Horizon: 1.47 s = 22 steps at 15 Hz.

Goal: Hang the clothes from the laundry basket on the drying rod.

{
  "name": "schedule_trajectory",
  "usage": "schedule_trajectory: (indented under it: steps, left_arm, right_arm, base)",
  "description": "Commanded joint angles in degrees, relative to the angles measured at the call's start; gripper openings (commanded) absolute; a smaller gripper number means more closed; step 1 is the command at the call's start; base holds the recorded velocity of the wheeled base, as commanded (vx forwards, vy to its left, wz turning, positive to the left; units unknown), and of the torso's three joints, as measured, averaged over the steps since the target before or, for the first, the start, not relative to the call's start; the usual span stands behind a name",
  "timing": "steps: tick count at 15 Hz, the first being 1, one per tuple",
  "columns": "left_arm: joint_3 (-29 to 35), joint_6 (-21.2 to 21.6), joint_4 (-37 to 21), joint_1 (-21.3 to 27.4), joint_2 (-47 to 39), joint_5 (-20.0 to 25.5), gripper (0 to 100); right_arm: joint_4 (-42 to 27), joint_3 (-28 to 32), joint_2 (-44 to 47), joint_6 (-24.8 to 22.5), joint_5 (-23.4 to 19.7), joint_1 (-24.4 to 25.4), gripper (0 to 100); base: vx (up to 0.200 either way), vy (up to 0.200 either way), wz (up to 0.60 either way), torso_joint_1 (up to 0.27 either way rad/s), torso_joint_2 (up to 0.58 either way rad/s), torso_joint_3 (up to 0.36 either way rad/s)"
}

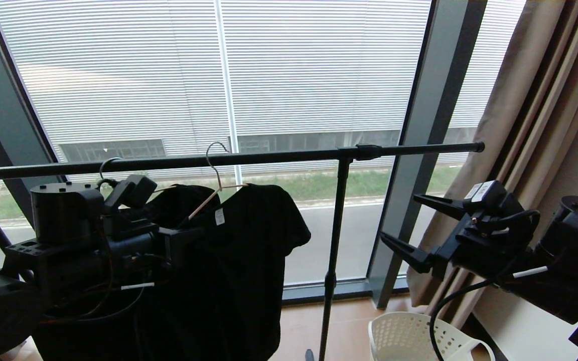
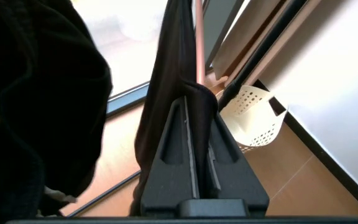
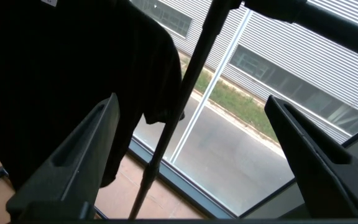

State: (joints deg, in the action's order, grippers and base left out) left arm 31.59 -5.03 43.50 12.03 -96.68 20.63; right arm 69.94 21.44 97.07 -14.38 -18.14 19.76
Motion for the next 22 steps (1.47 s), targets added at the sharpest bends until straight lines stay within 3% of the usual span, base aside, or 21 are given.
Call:
schedule_trajectory:
  steps: [1, 6, 7, 18, 21, 22]
  left_arm:
    - [-0.8, -0.2, 0.9, 0.0, -0.1, 0.0, 0]
    - [-1.6, -0.1, 1.4, 0.3, 0.2, 0.1, 0]
    - [-1.6, -0.1, 1.4, 0.3, 0.2, 0.1, 100]
    - [-11.1, -0.1, 1.3, 1.1, 16.3, 0.0, 100]
    - [-15.4, 0.1, 1.4, 0.8, 21.6, -0.5, 100]
    - [-17.4, -0.1, 1.3, 0.9, 26.2, -2.7, 100]
  right_arm:
    - [0.0, 0.0, 0.1, 0.0, -0.1, 0.0, 100]
    - [0.1, 0.1, 0.0, 0.0, 0.0, 0.0, 100]
    - [0.1, 0.0, 0.0, 0.0, -0.1, 0.0, 100]
    - [0.4, -0.6, -1.4, 0.0, -0.1, 0.1, 100]
    - [0.2, -3.3, -4.4, 0.0, 0.0, 0.0, 100]
    - [0.0, -5.0, -7.2, 0.0, 0.0, -0.2, 100]
  base:
    - [0.000, 0.000, 0.00, 0.000, 0.00, 0.000]
    - [0.000, 0.000, 0.00, 0.000, 0.00, 0.000]
    - [0.000, 0.000, 0.00, 0.000, 0.00, 0.000]
    - [0.000, 0.000, 0.00, 0.000, 0.00, 0.000]
    - [0.000, 0.000, 0.00, 0.000, 0.00, 0.000]
    - [0.000, 0.000, 0.00, 0.000, 0.00, 0.000]
